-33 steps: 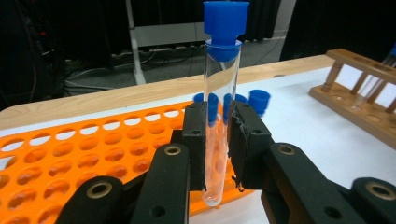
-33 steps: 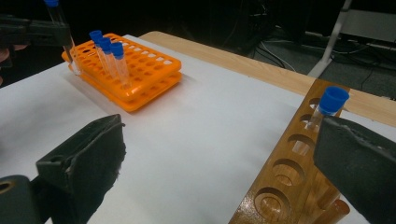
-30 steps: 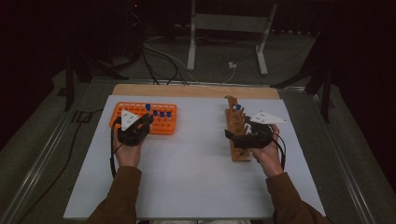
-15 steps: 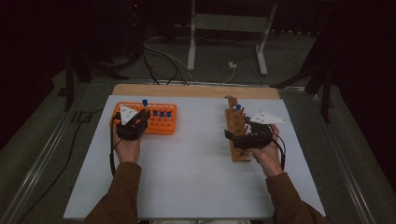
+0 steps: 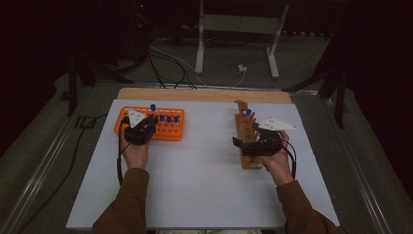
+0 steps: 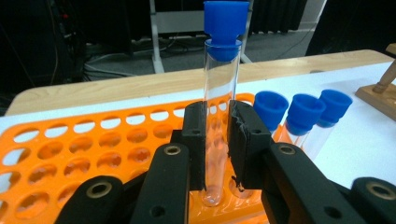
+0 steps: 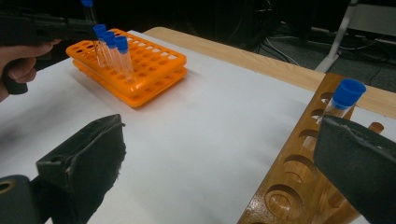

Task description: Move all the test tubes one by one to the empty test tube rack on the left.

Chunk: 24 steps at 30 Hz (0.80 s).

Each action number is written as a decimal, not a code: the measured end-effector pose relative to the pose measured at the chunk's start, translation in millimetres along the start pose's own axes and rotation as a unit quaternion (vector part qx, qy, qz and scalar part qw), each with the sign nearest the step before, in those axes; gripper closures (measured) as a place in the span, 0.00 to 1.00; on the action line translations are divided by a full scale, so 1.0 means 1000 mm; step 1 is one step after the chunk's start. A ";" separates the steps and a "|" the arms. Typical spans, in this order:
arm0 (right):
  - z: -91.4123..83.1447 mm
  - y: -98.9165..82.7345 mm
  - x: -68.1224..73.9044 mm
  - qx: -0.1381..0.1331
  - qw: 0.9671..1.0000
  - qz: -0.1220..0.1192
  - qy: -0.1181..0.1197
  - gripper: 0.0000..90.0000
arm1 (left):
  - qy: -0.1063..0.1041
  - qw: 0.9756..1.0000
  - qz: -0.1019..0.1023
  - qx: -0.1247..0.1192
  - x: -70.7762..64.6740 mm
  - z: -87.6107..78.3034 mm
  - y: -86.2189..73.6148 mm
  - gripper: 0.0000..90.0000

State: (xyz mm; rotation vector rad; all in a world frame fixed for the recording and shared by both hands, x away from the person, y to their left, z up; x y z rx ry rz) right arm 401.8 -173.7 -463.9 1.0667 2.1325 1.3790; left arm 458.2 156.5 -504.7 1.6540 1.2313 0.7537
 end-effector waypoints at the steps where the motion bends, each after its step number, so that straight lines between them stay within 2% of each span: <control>1: 0.000 0.000 0.000 0.000 1.000 0.001 0.000 0.02 | 0.000 1.000 0.001 0.003 0.000 0.001 -0.002 0.87; 12: 0.000 -0.001 0.001 0.000 1.000 0.000 0.003 0.02 | 0.001 0.999 0.005 0.033 0.000 0.010 -0.024 0.87; 14: 0.001 -0.001 0.001 0.001 1.000 0.000 0.003 0.02 | 0.002 0.999 0.016 0.040 -0.001 0.010 -0.026 0.87; 20: 0.003 -0.002 0.002 0.004 1.000 -0.002 0.005 0.02 | 0.003 0.998 0.028 0.053 -0.002 0.010 -0.029 0.87; 24: 0.002 -0.002 0.002 0.003 1.000 -0.002 0.005 0.02 | 0.006 0.997 0.040 0.070 -0.003 0.012 -0.034 0.87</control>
Point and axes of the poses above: each handheld gripper's, and its own axes: z roughly forward along the jaws, y roughly out of its top, x roughly to its left, the point moved 8 cm from there along z, roughly forward along the jaws
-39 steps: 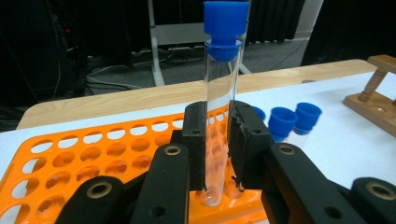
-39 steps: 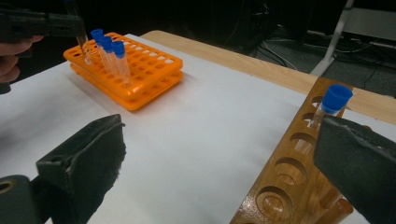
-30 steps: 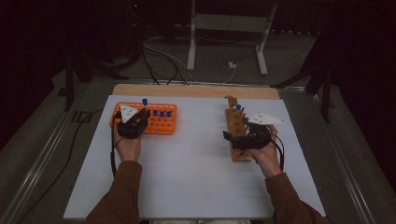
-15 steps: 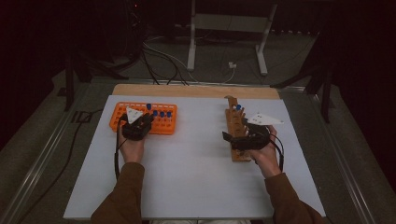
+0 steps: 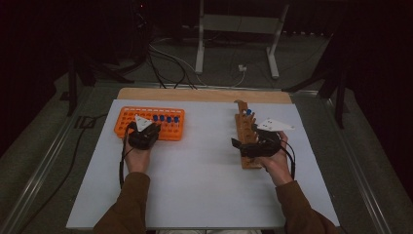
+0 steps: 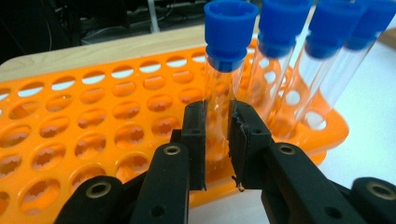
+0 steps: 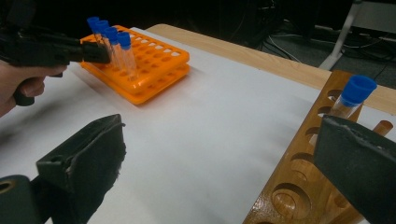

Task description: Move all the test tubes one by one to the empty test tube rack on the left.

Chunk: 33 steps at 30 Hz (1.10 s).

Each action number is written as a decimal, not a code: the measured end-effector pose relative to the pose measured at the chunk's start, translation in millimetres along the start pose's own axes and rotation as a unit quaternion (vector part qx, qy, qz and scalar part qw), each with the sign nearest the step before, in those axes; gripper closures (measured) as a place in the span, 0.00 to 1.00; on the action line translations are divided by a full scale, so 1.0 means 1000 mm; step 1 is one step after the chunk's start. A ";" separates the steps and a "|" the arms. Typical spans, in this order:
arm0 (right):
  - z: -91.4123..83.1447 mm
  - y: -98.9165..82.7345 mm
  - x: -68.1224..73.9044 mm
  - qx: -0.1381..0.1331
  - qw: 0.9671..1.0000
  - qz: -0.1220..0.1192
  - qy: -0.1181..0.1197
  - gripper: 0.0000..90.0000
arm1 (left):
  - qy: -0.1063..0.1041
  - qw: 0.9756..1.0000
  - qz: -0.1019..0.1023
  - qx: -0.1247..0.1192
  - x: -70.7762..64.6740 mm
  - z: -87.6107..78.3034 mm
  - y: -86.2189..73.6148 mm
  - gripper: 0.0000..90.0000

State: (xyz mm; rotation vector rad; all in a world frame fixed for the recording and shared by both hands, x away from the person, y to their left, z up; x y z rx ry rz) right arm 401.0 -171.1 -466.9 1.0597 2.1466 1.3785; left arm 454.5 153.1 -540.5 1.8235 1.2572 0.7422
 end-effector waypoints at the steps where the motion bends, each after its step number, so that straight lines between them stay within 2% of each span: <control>1: 0.000 0.000 0.000 0.000 1.000 0.000 0.000 0.02 | 0.000 1.000 0.001 0.002 0.000 0.001 -0.001 0.87; 12: 0.000 -0.001 0.000 0.001 1.000 0.001 0.000 0.02 | -0.002 1.000 -0.014 0.005 0.002 0.000 -0.001 0.85; 19: 0.000 -0.001 -0.002 0.001 1.000 0.004 0.000 0.02 | -0.002 1.000 -0.021 0.008 0.004 -0.005 -0.001 0.71; 26: 0.000 -0.001 -0.002 0.001 1.000 0.006 -0.002 0.02 | -0.026 0.999 -0.047 -0.007 0.006 -0.018 0.005 0.56; 30: 0.000 -0.001 -0.002 0.001 1.000 0.005 -0.002 0.02 | -0.041 0.997 -0.061 -0.018 0.007 -0.026 0.008 0.50; 33: 0.000 -0.001 -0.002 0.000 1.000 0.005 -0.002 0.02 | -0.050 0.996 -0.062 -0.030 0.006 -0.033 0.011 0.41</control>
Point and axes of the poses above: each handheld gripper's, and its own axes: z roughly forward along the jaws, y roughly out of its top, x roughly to its left, the point moved 8 cm from there along z, roughly forward along the jaws
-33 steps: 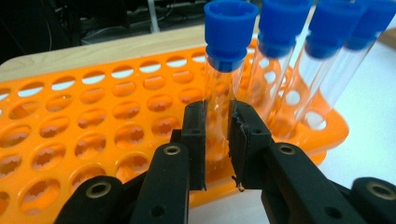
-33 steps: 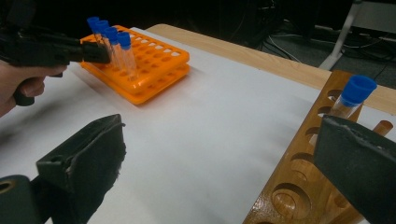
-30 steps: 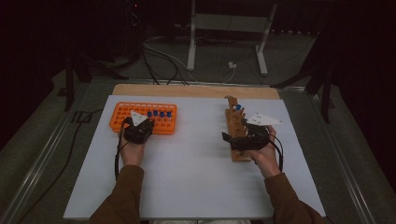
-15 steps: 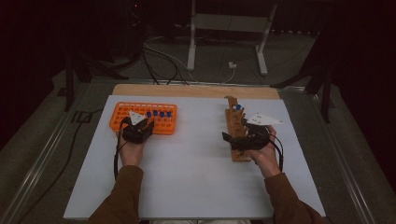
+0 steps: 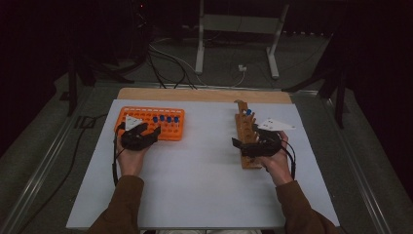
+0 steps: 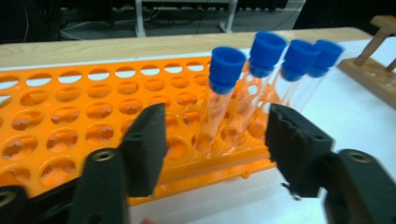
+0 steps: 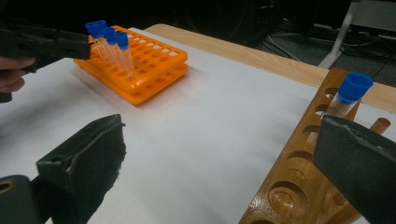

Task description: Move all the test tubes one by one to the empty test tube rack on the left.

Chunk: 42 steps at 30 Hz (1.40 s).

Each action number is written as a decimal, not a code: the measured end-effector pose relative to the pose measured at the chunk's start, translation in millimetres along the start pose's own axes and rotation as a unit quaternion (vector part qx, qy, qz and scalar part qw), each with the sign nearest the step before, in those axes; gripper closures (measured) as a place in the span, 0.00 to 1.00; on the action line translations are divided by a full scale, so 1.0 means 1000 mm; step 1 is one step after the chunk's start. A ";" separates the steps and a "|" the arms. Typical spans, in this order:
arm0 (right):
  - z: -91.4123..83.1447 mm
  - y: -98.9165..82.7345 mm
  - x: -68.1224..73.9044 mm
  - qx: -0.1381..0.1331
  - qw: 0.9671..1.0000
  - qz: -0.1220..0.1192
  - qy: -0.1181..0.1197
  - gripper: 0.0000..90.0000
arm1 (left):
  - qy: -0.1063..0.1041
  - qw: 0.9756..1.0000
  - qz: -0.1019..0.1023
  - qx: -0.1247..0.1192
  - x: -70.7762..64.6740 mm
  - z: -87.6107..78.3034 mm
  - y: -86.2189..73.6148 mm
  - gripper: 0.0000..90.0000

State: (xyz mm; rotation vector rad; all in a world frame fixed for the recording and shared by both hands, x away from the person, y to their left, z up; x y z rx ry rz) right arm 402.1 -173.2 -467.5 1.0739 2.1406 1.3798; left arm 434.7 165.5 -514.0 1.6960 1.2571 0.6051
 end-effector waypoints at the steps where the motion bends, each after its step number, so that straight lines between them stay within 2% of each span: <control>1: 0.000 0.000 0.000 -0.001 1.000 -0.001 -0.001 0.02 | -0.002 1.000 -0.001 -0.002 -0.001 -0.002 0.000 0.39; 9: -0.001 0.001 0.000 -0.002 1.000 0.001 0.000 0.02 | -0.004 1.000 -0.006 -0.023 -0.003 -0.023 -0.001 0.18; 18: -0.001 0.003 0.000 -0.005 1.000 -0.001 -0.001 0.02 | -0.002 1.000 0.007 -0.030 -0.001 -0.044 -0.006 0.02; 23: 0.000 0.006 0.000 -0.004 1.000 -0.012 -0.007 0.02 | -0.006 0.999 0.009 -0.034 -0.003 -0.052 -0.012 0.01; 29: -0.002 0.017 -0.004 -0.016 1.000 -0.009 -0.013 0.02 | -0.004 0.999 0.014 -0.034 -0.001 -0.052 -0.016 0.01; 35: 0.001 0.022 -0.015 -0.016 1.000 -0.002 -0.025 0.02 | 0.004 0.999 0.012 -0.035 0.001 -0.055 -0.020 0.01; 42: 0.007 0.030 -0.027 -0.011 0.999 -0.006 -0.041 0.02 | 0.002 0.999 0.009 -0.036 0.001 -0.056 -0.020 0.01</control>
Point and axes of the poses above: each handheld gripper's, and its own axes: z roughly forward along the jaws, y roughly out of its top, x roughly to its left, the point moved 8 cm from there along z, roughly forward along the jaws
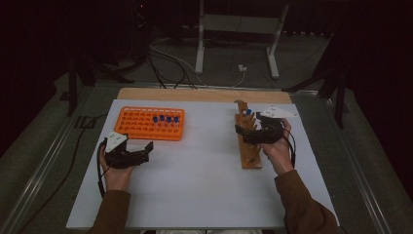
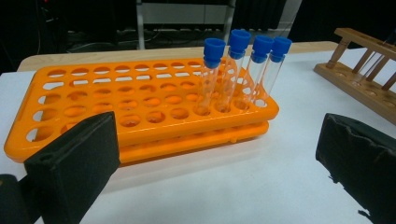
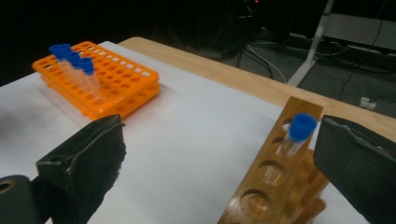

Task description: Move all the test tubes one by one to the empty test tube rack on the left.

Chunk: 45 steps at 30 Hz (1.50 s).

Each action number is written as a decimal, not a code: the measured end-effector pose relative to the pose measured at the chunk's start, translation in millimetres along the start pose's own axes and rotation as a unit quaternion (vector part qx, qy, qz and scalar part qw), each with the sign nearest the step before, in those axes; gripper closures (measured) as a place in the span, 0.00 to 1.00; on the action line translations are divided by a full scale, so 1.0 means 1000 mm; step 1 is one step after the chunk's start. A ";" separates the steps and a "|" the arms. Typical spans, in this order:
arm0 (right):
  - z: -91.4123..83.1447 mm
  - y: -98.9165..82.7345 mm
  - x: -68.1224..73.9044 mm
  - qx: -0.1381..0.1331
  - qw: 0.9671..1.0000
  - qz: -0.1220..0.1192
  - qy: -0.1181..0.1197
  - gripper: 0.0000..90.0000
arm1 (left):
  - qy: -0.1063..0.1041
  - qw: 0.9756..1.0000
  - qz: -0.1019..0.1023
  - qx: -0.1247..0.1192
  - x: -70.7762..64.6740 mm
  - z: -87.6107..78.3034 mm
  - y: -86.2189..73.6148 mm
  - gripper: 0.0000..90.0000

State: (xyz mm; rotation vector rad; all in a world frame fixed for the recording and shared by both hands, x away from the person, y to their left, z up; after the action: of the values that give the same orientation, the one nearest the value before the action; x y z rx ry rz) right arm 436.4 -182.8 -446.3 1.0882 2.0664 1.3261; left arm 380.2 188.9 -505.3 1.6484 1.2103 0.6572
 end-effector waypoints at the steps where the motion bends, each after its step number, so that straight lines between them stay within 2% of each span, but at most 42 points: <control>1: 0.001 0.002 -0.002 0.000 1.000 0.000 -0.002 0.02 | 0.000 1.000 -0.001 0.001 0.000 0.000 0.000 0.01; 10: 0.010 0.015 -0.017 -0.003 1.000 0.016 -0.011 0.02 | -0.002 1.000 -0.008 0.003 -0.003 0.001 -0.002 0.01; 14: 0.019 0.016 -0.028 0.006 0.999 0.025 -0.024 0.02 | -0.002 1.000 -0.010 0.001 -0.003 0.001 -0.001 0.01; 21: 0.029 0.013 -0.043 0.007 0.999 0.036 -0.036 0.03 | -0.003 1.000 -0.016 0.003 -0.002 0.000 -0.002 0.01; 29: 0.046 -0.001 -0.053 0.039 0.997 0.042 -0.042 0.15 | -0.005 1.000 -0.015 0.009 -0.004 0.002 -0.004 0.01; 33: 0.056 -0.011 -0.058 0.057 0.996 0.047 -0.047 0.25 | -0.006 1.000 -0.019 0.008 -0.004 0.002 -0.003 0.01; 38: 0.064 -0.020 -0.061 0.076 0.995 0.040 -0.050 0.52 | -0.006 1.000 -0.021 0.008 -0.003 0.002 -0.004 0.01; 42: 0.066 -0.024 -0.061 0.087 0.994 0.019 -0.064 0.74 | -0.007 1.000 -0.022 0.008 -0.003 0.002 -0.004 0.01; 44: 0.068 -0.025 -0.059 0.086 0.994 0.012 -0.067 0.82 | -0.007 1.000 -0.021 0.008 -0.003 0.002 -0.004 0.01; 45: 0.068 -0.025 -0.059 0.086 0.994 0.010 -0.068 0.83 | -0.007 1.000 -0.021 0.008 -0.003 0.002 -0.004 0.01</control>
State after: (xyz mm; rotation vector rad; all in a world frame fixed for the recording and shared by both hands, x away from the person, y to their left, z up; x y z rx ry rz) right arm 510.7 -198.7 -500.5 1.2393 2.1037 1.0665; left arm 379.4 185.4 -509.2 1.6335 1.2397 0.6118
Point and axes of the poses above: each handheld gripper's, and its own axes: z roughly forward along the jaws, y roughly out of its top, x roughly to its left, the point moved 8 cm from there along z, roughly forward along the jaws
